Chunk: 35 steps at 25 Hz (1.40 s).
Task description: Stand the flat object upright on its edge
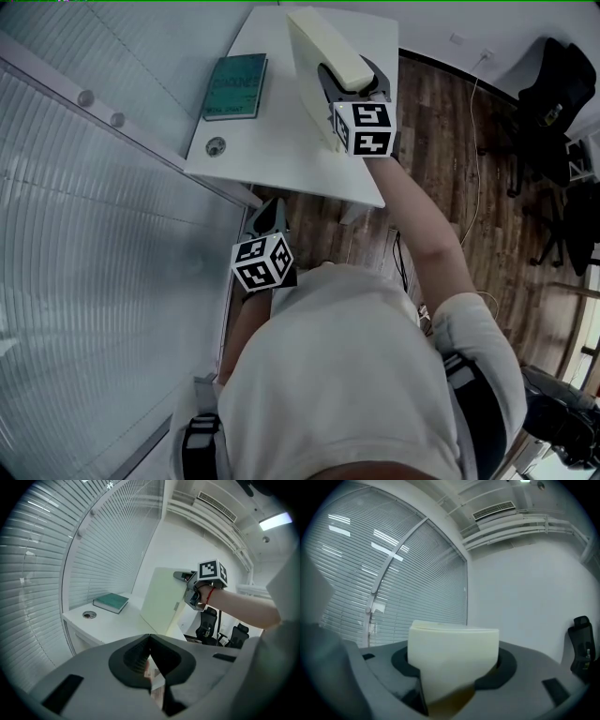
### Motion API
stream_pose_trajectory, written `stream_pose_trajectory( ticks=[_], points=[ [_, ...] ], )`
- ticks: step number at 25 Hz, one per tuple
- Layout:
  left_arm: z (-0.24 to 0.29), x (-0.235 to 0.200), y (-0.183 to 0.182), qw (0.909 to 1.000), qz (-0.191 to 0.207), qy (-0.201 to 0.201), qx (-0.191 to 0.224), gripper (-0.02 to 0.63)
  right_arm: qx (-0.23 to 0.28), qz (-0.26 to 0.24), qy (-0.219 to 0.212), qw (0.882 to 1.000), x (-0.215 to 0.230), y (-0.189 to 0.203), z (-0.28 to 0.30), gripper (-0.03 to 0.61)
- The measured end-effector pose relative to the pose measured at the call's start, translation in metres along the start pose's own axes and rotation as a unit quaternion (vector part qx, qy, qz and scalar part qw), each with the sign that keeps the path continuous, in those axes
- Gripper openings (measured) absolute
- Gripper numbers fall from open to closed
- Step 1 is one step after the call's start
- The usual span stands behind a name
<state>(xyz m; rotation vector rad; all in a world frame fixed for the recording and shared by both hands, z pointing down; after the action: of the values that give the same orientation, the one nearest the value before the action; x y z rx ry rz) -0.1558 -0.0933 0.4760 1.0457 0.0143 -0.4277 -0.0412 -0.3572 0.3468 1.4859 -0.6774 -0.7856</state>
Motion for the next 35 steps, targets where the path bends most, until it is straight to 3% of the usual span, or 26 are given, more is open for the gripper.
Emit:
stream_pose_trajectory(
  ticks=[12, 20, 30, 32, 35],
  points=[
    [-0.001, -0.003, 0.000, 1.0000, 0.002, 0.006, 0.000, 0.020, -0.020, 0.028, 0.003, 0.999, -0.008, 0.021, -0.010, 0.344],
    [-0.002, 0.010, -0.002, 0.9996, 0.016, 0.025, -0.002, 0.020, -0.036, 0.055, 0.016, 0.998, -0.012, 0.034, -0.044, 0.345],
    [-0.004, 0.015, -0.007, 0.9986, 0.025, 0.046, 0.002, 0.020, -0.032, 0.101, -0.004, 0.994, -0.044, 0.043, -0.101, 0.344],
    [-0.005, 0.016, -0.009, 0.9981, 0.030, 0.054, 0.002, 0.020, -0.023, 0.110, -0.003, 0.994, -0.053, 0.041, -0.115, 0.307],
    [-0.008, 0.018, -0.011, 0.9973, 0.037, 0.064, 0.004, 0.020, -0.026, 0.113, 0.001, 0.993, -0.066, 0.037, -0.136, 0.171]
  ],
)
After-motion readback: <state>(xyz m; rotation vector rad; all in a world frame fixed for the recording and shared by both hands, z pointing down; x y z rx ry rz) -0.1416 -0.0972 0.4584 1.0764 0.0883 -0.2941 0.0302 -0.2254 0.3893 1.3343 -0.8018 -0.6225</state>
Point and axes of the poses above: the fingertips, and each gripper's own axes: z forward along the fingers, x to its right, y out of its underside, the point moved 8 cm from there along -z, backward along the fingers, and after that the axes turned 13 degrees about -y, right-handed, at the moved point
